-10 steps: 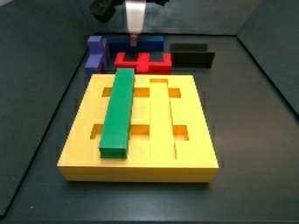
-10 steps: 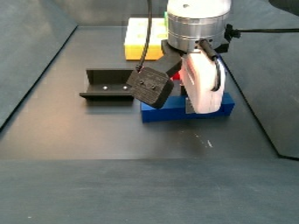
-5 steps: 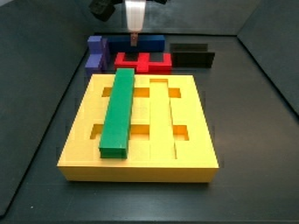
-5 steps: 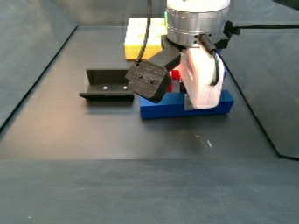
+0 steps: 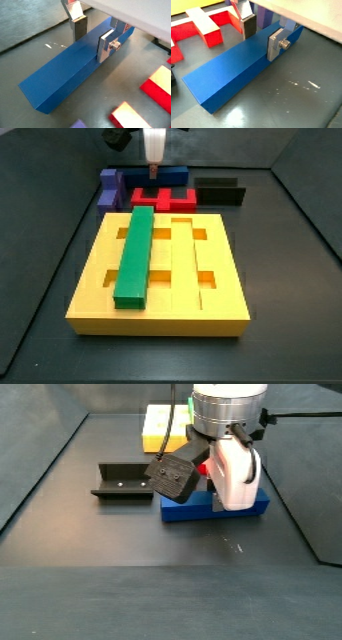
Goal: Pick up the blue object. Move up. Move to above the board. Insert the blue object.
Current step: Pick up the blue object, then move up, then move to above the board.
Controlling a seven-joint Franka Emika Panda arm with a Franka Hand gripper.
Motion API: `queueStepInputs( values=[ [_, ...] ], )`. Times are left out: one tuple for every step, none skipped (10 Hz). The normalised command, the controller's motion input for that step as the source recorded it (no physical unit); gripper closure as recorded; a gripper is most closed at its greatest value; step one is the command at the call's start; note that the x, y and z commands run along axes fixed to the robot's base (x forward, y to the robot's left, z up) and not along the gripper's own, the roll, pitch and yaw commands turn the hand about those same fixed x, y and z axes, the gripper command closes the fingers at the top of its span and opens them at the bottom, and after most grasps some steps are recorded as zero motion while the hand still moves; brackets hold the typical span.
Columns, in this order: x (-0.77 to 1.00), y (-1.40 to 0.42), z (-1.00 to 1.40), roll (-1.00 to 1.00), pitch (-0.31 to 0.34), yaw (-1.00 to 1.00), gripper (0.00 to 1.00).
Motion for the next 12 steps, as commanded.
queueStepInputs(
  values=[
    [0.00, 0.00, 0.00, 0.00, 0.000, 0.00, 1.00],
    [0.00, 0.00, 0.00, 0.00, 0.000, 0.00, 1.00],
    [0.00, 0.00, 0.00, 0.00, 0.000, 0.00, 1.00],
    [0.00, 0.00, 0.00, 0.00, 0.000, 0.00, 1.00],
    [0.00, 0.00, 0.83, 0.00, 0.000, 0.00, 1.00],
    [-0.01, 0.01, 0.77, 0.01, 0.006, -0.06, 1.00],
    [-0.03, 0.01, 0.53, 0.04, 0.019, -0.05, 1.00],
    [0.00, 0.00, 0.19, 0.07, 0.010, -0.02, 1.00],
    [0.00, 0.00, 1.40, 0.00, 0.000, 0.00, 1.00],
    [-0.01, 0.00, 1.40, -0.03, 0.018, 0.01, 1.00],
    [-0.04, 0.00, 1.40, 0.01, 0.055, 0.01, 1.00],
    [-0.01, 0.00, 1.40, 0.01, 0.045, 0.01, 1.00]
  ],
)
